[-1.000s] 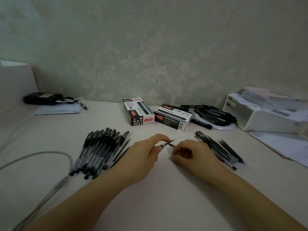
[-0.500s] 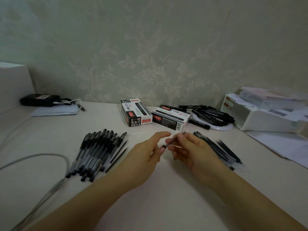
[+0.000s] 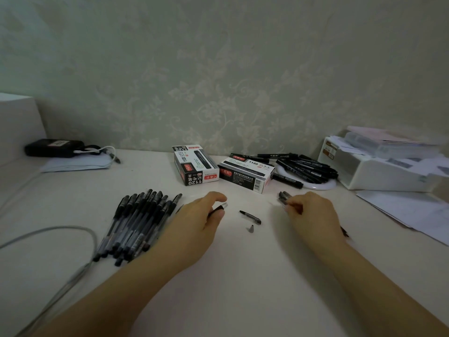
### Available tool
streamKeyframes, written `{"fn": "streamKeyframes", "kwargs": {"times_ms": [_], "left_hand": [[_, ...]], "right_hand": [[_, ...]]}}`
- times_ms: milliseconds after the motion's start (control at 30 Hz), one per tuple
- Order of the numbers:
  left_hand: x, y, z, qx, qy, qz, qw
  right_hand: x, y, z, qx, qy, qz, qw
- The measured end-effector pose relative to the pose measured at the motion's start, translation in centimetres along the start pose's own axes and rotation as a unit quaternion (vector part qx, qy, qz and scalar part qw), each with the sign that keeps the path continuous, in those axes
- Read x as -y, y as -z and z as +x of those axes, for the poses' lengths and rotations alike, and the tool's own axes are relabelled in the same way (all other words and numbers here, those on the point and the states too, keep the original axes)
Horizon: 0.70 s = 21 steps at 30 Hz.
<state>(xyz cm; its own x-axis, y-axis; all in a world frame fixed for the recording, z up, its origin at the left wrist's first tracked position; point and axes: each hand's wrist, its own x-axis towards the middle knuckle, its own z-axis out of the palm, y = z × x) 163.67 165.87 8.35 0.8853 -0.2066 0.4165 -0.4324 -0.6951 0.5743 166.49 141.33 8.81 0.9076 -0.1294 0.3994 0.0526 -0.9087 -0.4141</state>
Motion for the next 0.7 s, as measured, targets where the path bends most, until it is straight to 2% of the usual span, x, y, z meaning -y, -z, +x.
{"fn": "streamKeyframes", "kwargs": {"times_ms": [100,233,333,467,600,700], "left_hand": [[0.4,0.2,0.0,-0.036,0.025,0.04,0.998],[1.4,1.1,0.2,-0.069,0.104,0.121,0.985],[2.1,2.1,0.2,-0.065,0.155,0.172,0.971],[2.1,2.4,0.1,-0.038,0.168,0.203,0.964],[1.5,2.3,0.0,0.01,0.167,0.17,0.971],[1.3,2.2,-0.1,0.041,0.166,0.186,0.967]], "right_hand": [[0.4,0.4,-0.4,0.0,-0.005,-0.047,0.999],[0.5,0.5,-0.5,0.003,0.001,-0.064,0.998],[0.5,0.5,-0.4,0.007,-0.001,-0.063,0.998],[0.3,0.3,-0.3,0.008,0.015,-0.072,0.997],[1.1,0.3,-0.5,-0.01,0.071,0.017,0.997],[2.4,0.0,-1.2,-0.014,0.119,0.082,0.989]]}}
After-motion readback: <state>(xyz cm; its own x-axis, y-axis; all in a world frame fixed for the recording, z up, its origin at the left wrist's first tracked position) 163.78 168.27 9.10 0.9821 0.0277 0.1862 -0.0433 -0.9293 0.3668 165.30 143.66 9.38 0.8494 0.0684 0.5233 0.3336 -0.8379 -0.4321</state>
